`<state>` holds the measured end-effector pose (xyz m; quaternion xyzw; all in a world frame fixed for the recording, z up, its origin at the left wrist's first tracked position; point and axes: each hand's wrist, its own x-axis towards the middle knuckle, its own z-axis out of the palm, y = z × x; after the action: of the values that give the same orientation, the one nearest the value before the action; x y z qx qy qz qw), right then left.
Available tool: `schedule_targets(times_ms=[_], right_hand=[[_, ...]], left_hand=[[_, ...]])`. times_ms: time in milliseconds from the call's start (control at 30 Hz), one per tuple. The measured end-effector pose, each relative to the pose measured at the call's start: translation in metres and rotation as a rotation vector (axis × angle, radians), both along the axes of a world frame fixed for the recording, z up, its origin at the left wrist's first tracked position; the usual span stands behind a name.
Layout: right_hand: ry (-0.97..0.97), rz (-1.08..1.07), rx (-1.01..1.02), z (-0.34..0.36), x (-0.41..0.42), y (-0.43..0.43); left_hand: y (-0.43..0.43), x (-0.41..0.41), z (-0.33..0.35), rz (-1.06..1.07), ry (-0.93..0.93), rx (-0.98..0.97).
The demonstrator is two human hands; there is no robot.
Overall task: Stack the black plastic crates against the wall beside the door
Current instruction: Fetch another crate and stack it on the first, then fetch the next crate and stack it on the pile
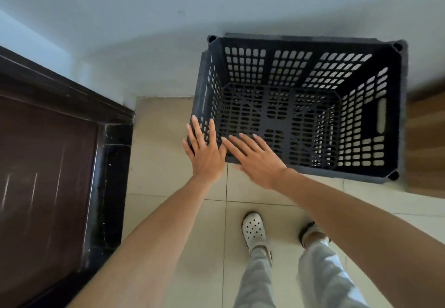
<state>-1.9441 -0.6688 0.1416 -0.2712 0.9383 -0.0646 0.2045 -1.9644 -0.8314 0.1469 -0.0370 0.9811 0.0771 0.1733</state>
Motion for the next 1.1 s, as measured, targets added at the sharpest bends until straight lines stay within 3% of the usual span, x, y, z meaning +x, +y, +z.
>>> schedule_targets(times_ms=[100, 267, 567, 867, 1100], right_hand=[[-0.013, -0.164, -0.011, 0.016, 0.015, 0.003], [0.012, -0.292, -0.101, 0.036, 0.059, 0.089], [0.024, -1.015, -0.106, 0.059, 0.209, 0.266], [-0.18, -1.408, -0.038, 0.059, 0.435, 0.328], [-0.201, -1.736, -0.099, 0.126, 0.627, 0.354]], left_hand=[[0.011, 0.0, 0.012, -0.021, -0.004, 0.017], [0.084, 0.004, 0.034, -0.393, 0.029, 0.097], [0.273, 0.078, 0.065, -0.931, -0.031, 0.314], [0.411, 0.23, 0.083, -1.425, -0.108, 0.162], [0.497, 0.397, 0.142, -1.727, -0.165, 0.126]])
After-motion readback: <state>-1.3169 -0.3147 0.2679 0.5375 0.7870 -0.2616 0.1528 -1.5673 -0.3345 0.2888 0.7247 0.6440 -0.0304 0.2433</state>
